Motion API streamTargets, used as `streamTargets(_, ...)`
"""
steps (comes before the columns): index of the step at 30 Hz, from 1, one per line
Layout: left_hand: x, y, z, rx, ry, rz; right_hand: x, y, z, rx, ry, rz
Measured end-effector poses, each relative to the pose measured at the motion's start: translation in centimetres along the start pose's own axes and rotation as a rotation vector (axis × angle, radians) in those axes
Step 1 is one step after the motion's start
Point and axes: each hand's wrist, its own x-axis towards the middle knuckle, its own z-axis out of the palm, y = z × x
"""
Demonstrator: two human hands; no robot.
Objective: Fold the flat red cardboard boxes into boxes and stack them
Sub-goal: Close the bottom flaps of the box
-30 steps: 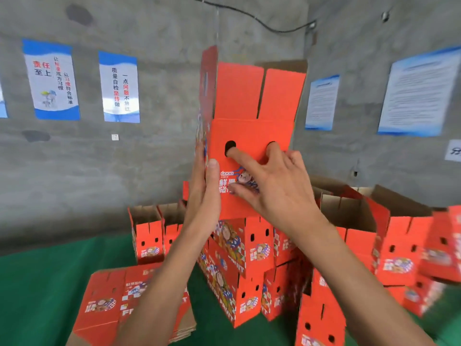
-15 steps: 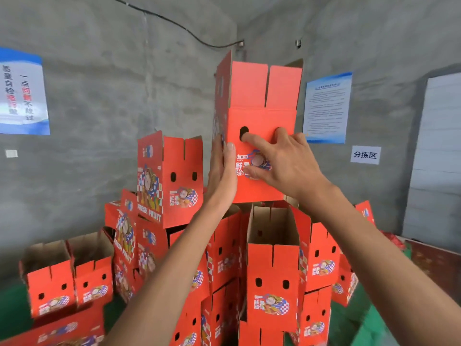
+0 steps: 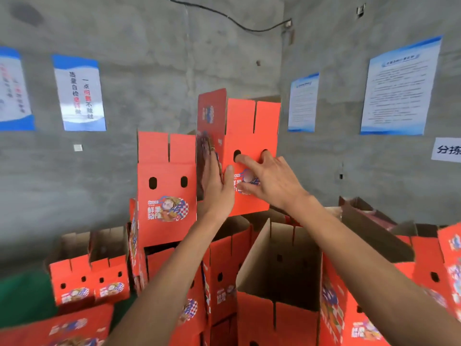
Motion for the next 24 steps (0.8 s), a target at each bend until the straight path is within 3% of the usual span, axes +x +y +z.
streamTargets(5, 0.5, -2.2, -0.3, 0.055, 0.118, 0.094, 1.7, -1.0, 4.3, 0.042, -0.015, -0.046)
streamTargets(8, -0.2, -3.4, -0.3, 0.119, 0.109, 0.101, 1.3, -1.7, 5.8, 0.072, 0.014, -0.071)
streamTargets(12, -1.8, -4.4, -0.3, 0.141, 0.074, 0.051, 0.1, -2.0, 7.2, 0.041, -0.104, -0.043)
streamTargets(24, -3.0, -4.3, -1.1, 0.188, 0.084, 0.069, -1.1, -2.6, 3.7, 0.178, -0.164, -0.005)
